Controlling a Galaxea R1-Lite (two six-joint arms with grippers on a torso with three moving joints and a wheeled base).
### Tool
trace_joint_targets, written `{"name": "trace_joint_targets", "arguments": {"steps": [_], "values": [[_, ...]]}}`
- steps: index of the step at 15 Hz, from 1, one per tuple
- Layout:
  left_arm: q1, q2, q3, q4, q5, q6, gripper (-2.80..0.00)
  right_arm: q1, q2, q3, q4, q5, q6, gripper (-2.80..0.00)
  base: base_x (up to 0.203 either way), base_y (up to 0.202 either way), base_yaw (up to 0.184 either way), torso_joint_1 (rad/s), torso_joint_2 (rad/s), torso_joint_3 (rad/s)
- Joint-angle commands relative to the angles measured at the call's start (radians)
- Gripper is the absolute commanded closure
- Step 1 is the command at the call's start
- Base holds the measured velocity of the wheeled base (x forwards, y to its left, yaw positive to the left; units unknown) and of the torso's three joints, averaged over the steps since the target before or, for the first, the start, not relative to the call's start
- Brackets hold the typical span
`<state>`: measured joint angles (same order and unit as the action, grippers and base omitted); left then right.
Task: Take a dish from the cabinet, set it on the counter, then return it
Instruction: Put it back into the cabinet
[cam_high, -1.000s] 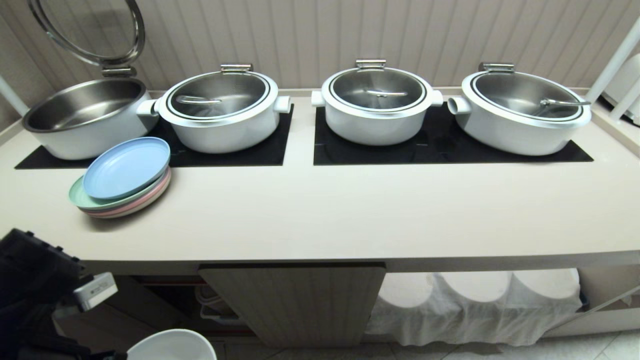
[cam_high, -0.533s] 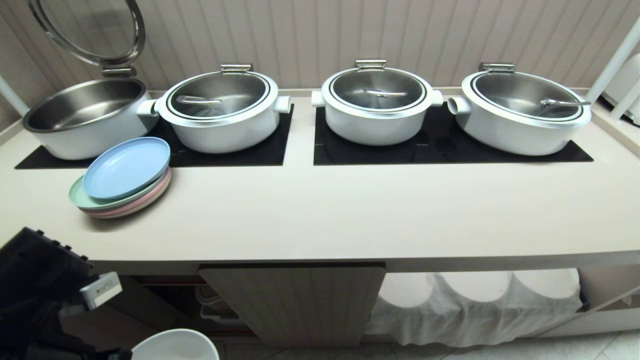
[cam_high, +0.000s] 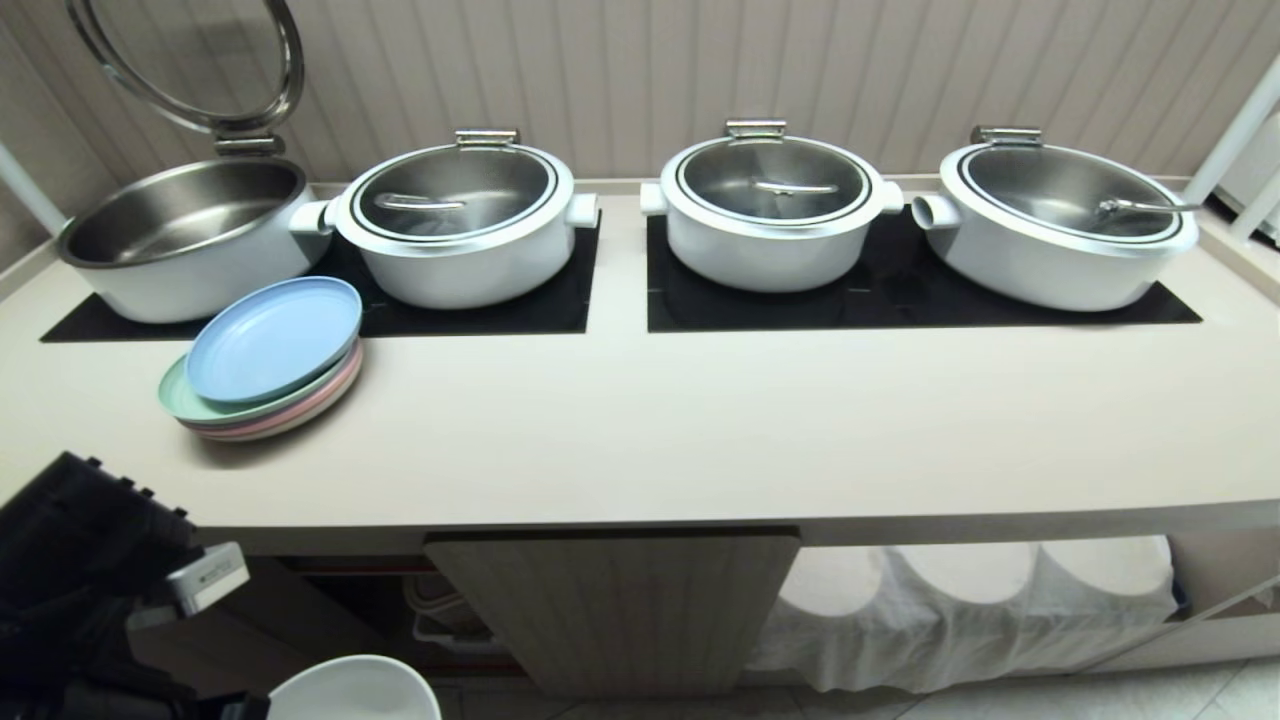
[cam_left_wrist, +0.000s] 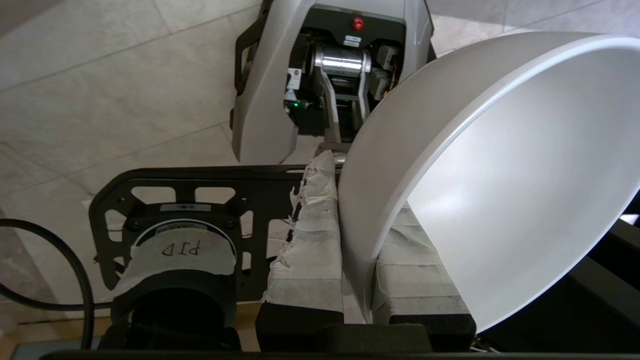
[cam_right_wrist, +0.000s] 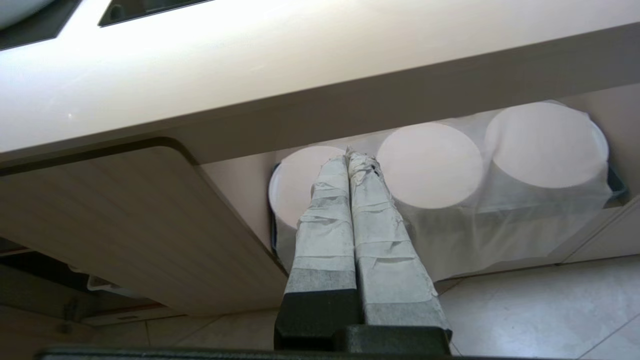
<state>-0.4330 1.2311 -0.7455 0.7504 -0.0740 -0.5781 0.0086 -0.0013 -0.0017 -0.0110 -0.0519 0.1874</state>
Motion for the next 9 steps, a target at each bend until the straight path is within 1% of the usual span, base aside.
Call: {"name": "trace_joint_targets", "arguments": {"steps": [1,9], "values": [[-0.001,0.002,0.000,0.004,-0.001,-0.003,0.00,0.001,0.001,0.000,0.000,0.000,0.001,0.00,0.000,0.203,-0.001,0.006,0.01,0.002],[-0.001,0.004,0.000,0.004,-0.001,-0.003,0.00,0.001,0.001,0.000,0.000,0.000,0.001,0.00,0.000,0.198,0.001,0.002,0.00,0.002]]}}
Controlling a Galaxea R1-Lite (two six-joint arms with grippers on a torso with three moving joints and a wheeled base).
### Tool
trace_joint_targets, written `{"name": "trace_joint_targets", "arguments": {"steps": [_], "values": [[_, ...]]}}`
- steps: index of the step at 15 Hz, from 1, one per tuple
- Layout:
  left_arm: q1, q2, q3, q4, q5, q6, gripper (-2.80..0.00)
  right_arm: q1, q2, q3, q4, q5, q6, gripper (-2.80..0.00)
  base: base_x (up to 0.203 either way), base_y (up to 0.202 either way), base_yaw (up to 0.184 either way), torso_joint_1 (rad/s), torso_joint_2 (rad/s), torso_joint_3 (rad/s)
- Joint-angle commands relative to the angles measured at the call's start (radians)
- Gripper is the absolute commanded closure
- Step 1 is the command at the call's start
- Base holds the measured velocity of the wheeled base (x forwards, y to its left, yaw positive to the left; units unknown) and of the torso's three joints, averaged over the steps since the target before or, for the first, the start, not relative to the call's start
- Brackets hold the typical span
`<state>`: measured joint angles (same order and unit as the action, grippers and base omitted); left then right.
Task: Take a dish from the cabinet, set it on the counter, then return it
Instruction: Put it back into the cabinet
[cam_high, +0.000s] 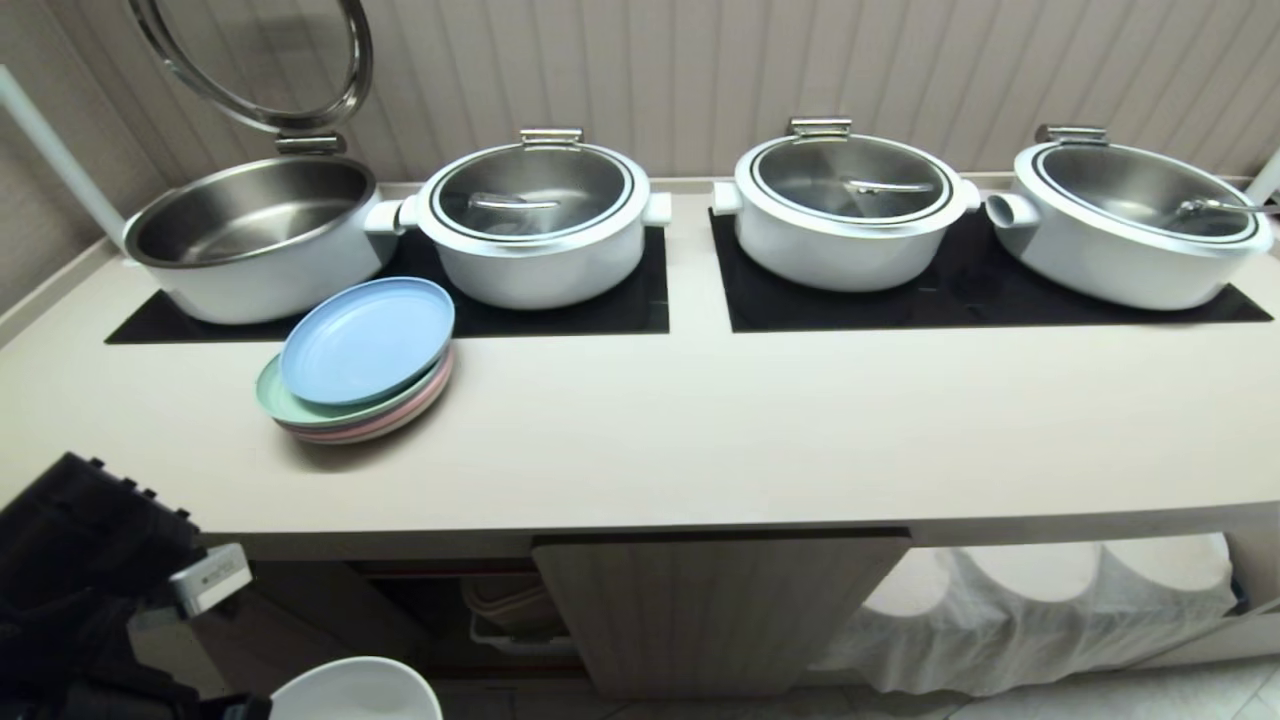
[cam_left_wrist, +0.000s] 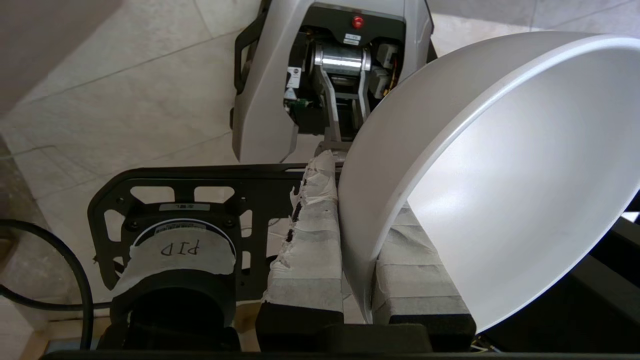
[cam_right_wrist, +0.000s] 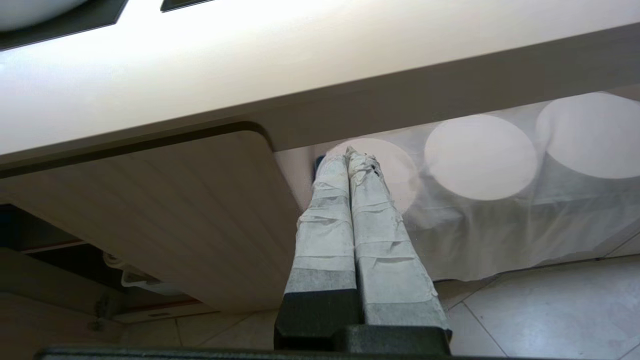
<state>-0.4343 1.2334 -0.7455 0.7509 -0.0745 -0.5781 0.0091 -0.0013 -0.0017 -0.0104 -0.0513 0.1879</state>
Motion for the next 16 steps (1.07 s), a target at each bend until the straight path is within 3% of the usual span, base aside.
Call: {"name": "trace_joint_targets", "arguments": {"steps": [1,6,16], "values": [[0.000,0.000,0.000,0.004,-0.001,-0.003,0.00,0.000,0.001,0.000,0.000,-0.001,0.001,0.00,0.000,0.197,-0.002,0.007,0.00,0.002],[0.000,0.000,-0.002,0.004,0.002,0.000,0.00,0.000,0.001,0.000,0.000,-0.001,0.001,0.00,0.000,0.155,-0.003,0.004,0.00,0.002],[-0.001,0.002,-0.008,0.002,-0.002,-0.002,0.00,0.000,0.001,0.000,0.000,-0.001,0.001,0.00,0.000,0.000,0.000,0.000,0.00,0.000]]}}
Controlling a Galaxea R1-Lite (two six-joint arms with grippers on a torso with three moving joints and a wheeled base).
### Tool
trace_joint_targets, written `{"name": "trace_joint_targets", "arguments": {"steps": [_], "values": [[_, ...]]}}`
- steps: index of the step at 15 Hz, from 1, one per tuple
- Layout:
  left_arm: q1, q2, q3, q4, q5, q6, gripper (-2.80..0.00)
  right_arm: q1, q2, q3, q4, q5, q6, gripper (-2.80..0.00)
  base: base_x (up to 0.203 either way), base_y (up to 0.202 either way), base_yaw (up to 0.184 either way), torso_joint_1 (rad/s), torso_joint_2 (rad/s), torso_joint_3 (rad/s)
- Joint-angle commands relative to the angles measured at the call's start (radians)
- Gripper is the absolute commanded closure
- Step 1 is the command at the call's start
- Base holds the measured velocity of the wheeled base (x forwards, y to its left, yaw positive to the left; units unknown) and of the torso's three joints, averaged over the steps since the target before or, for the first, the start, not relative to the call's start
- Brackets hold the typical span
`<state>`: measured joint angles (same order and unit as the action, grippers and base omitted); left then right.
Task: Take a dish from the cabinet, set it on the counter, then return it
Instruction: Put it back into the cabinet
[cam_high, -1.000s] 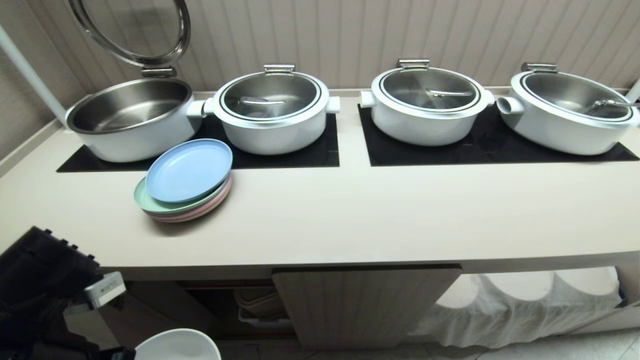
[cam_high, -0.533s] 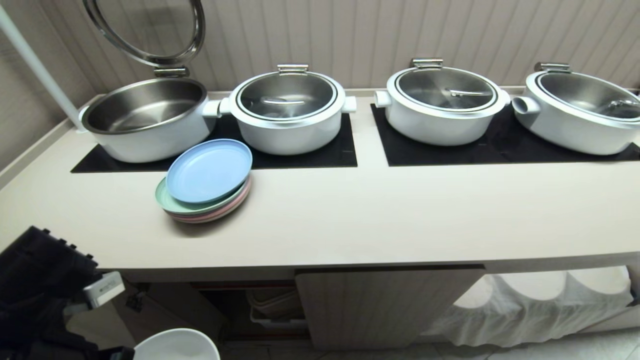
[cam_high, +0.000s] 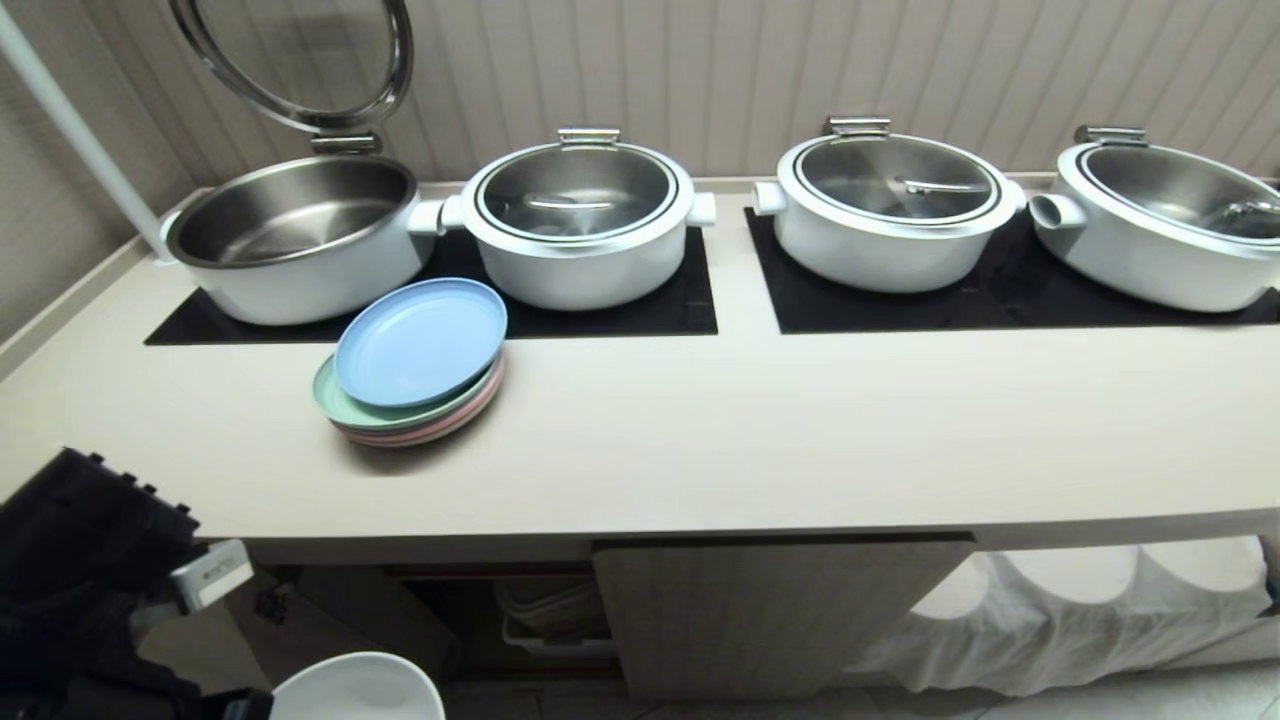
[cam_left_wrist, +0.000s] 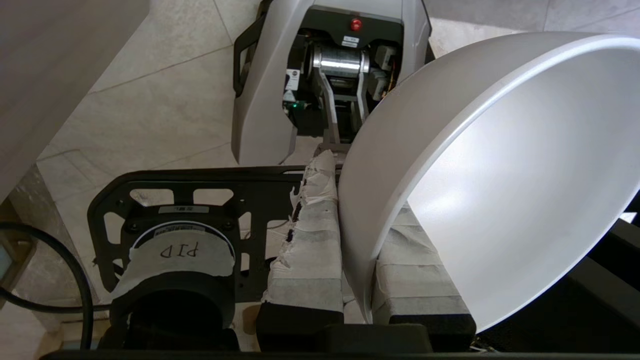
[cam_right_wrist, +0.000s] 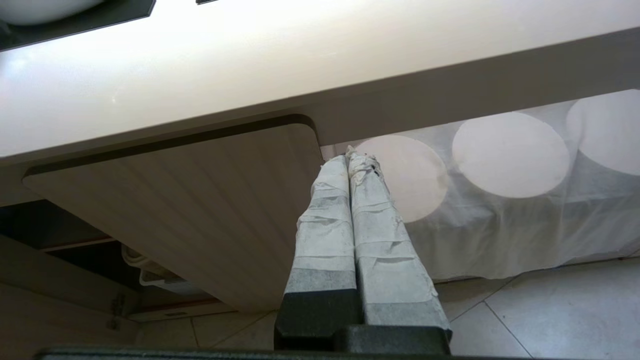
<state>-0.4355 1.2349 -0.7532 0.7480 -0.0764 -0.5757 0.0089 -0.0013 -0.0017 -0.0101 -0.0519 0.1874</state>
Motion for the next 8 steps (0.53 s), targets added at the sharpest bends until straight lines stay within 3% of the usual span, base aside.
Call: {"name": "trace_joint_targets", "arguments": {"steps": [1,8], "values": [[0.000,0.000,0.002,0.005,0.000,-0.004,0.00,0.001,0.001,0.000,-0.001,0.000,0.001,0.00,0.000,0.000,0.000,0.000,0.00,0.000],[0.001,0.000,0.003,0.005,0.000,-0.007,0.00,0.002,0.001,0.000,-0.001,0.000,0.001,0.00,0.000,0.000,0.000,0.000,0.00,0.000]]}}
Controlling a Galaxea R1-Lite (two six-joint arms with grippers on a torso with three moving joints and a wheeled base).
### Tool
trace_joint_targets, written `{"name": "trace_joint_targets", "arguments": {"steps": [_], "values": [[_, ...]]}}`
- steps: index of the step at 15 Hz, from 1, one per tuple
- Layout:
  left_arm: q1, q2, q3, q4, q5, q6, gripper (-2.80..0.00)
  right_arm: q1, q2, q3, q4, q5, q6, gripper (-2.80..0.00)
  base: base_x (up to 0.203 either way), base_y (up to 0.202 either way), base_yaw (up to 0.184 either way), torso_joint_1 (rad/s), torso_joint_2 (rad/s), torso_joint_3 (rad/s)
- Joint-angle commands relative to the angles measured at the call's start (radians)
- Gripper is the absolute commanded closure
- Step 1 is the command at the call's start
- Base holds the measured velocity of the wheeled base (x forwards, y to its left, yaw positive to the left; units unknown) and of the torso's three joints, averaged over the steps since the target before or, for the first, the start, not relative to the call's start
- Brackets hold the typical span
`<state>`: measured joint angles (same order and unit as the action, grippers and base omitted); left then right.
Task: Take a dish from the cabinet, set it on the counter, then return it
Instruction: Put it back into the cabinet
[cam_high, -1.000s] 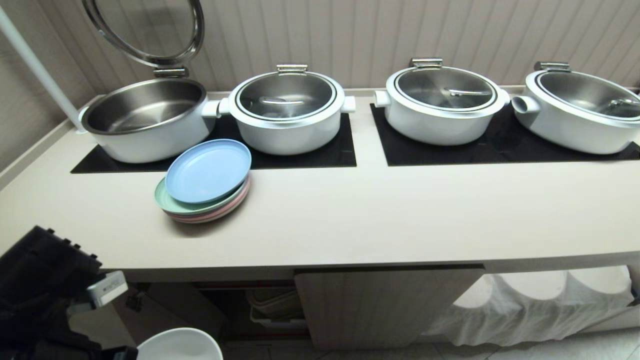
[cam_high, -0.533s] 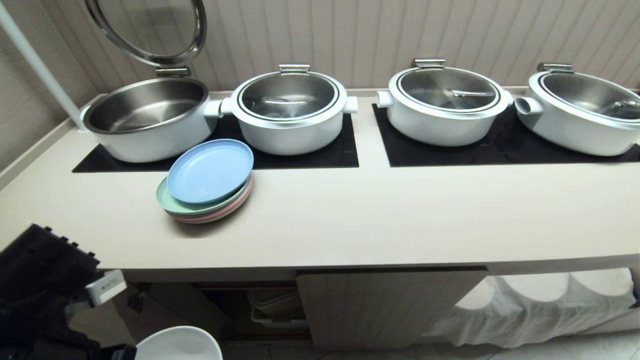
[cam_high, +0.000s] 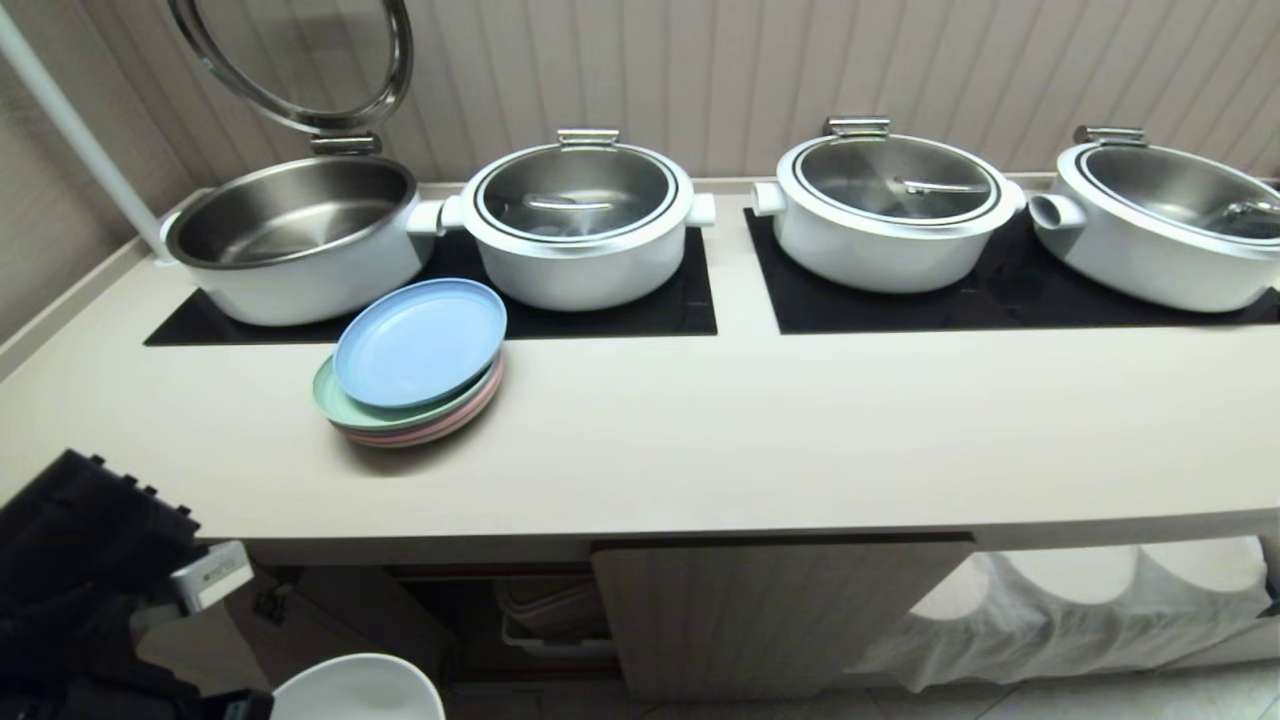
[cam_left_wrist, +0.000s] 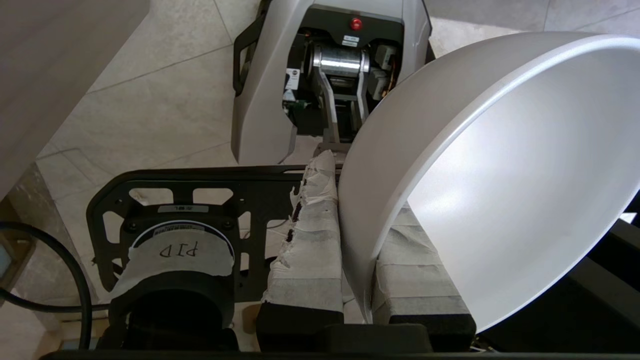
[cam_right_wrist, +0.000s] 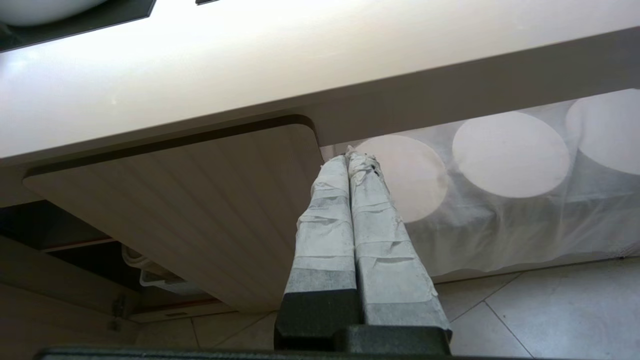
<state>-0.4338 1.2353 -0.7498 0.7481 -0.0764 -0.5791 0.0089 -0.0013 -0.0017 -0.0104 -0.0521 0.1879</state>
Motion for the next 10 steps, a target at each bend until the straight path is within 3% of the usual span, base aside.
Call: {"name": "trace_joint_targets", "arguments": {"steps": [1,10], "values": [[0.000,0.000,-0.002,0.005,0.000,-0.004,0.00,0.000,0.001,0.000,0.000,0.000,0.001,0.00,0.000,0.000,0.000,0.000,0.00,0.000],[0.000,0.000,-0.003,0.004,0.000,-0.004,0.00,0.000,0.001,0.000,0.000,0.000,0.001,0.00,0.000,0.000,0.000,0.000,0.00,0.000]]}}
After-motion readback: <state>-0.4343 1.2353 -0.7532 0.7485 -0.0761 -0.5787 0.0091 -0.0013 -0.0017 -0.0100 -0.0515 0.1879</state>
